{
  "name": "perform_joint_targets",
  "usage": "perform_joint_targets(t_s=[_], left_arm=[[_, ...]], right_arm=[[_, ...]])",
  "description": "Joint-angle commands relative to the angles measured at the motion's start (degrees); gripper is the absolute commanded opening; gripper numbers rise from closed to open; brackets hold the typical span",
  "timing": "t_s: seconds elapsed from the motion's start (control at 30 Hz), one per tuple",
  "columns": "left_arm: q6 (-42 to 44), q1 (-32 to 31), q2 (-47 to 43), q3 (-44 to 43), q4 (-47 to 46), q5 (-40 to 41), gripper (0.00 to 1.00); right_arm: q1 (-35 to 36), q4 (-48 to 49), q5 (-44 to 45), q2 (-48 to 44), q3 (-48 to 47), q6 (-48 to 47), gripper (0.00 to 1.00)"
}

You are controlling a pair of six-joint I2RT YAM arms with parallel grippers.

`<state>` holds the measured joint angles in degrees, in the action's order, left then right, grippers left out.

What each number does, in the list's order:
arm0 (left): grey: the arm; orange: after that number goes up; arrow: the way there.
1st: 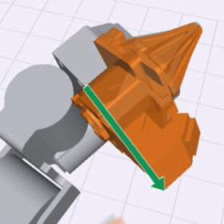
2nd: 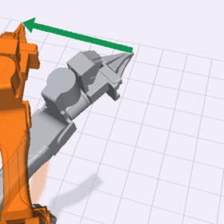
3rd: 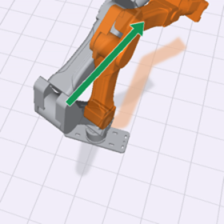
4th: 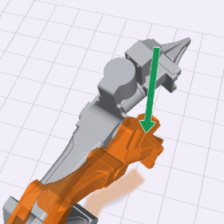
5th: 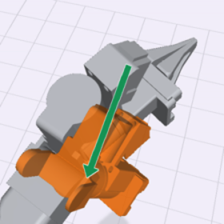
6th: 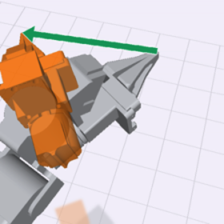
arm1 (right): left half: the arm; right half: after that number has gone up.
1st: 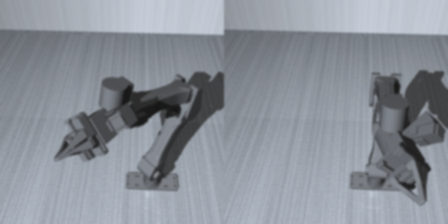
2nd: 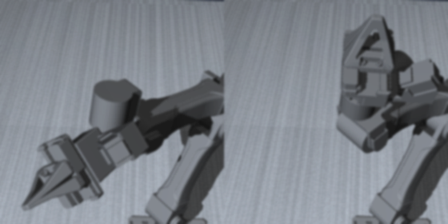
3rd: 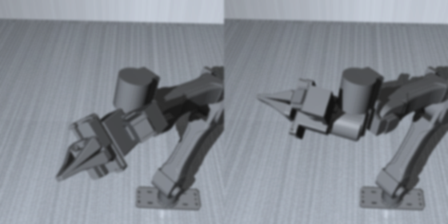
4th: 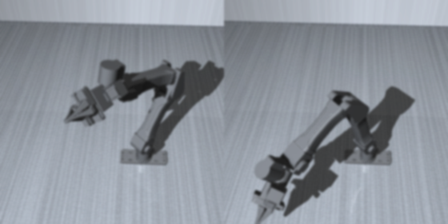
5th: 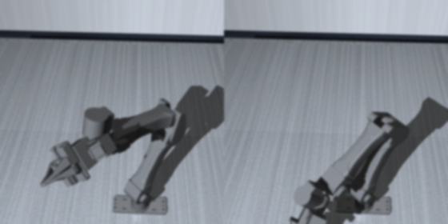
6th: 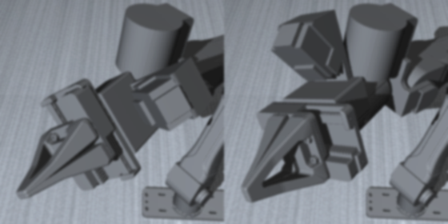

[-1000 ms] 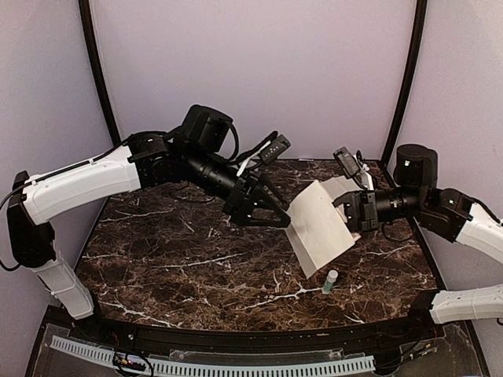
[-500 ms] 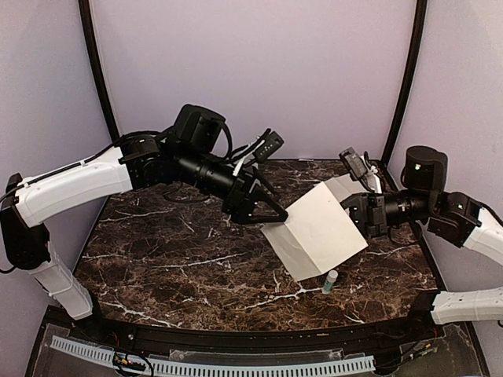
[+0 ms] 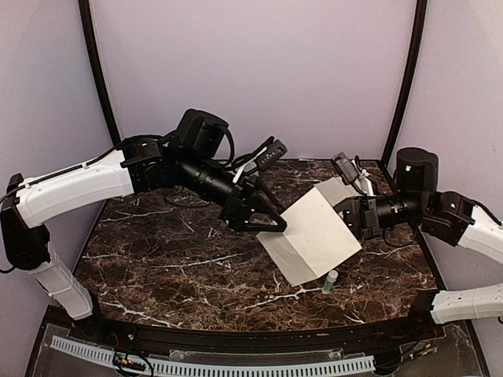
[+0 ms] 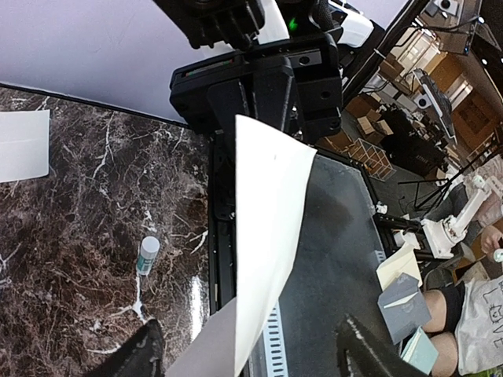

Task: Place the letter into the envelope and seal it
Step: Fold the letter.

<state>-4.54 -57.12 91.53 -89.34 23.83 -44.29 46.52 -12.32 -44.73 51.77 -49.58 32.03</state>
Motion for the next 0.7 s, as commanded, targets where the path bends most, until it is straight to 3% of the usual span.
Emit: perform_joint_targets(t_s=[0.0, 0.27, 0.57, 0.67], left_arm=[[1.0, -0.4, -1.2, 0.6, 1.0, -1.9, 0.69], [1.6, -0.4, -0.9, 0.9, 1.9, -2.3, 0.37], [1.1, -0.4, -1.6, 3.1, 1.8, -3.7, 0.21], [0.4, -0.4, -2.3, 4.3, 1.0, -3.6, 0.11]], right_arm=[[0.6, 2.8, 0.3, 0.7, -0.6, -0.5, 0.0], [0.7, 2.8, 0.9, 2.0, -1.0, -0.9, 0.0], [0.7, 3.2, 0.8, 3.1, -1.2, -1.3, 0.0], [0.7, 3.5, 0.9, 3.5, -1.2, -1.3, 0.0]])
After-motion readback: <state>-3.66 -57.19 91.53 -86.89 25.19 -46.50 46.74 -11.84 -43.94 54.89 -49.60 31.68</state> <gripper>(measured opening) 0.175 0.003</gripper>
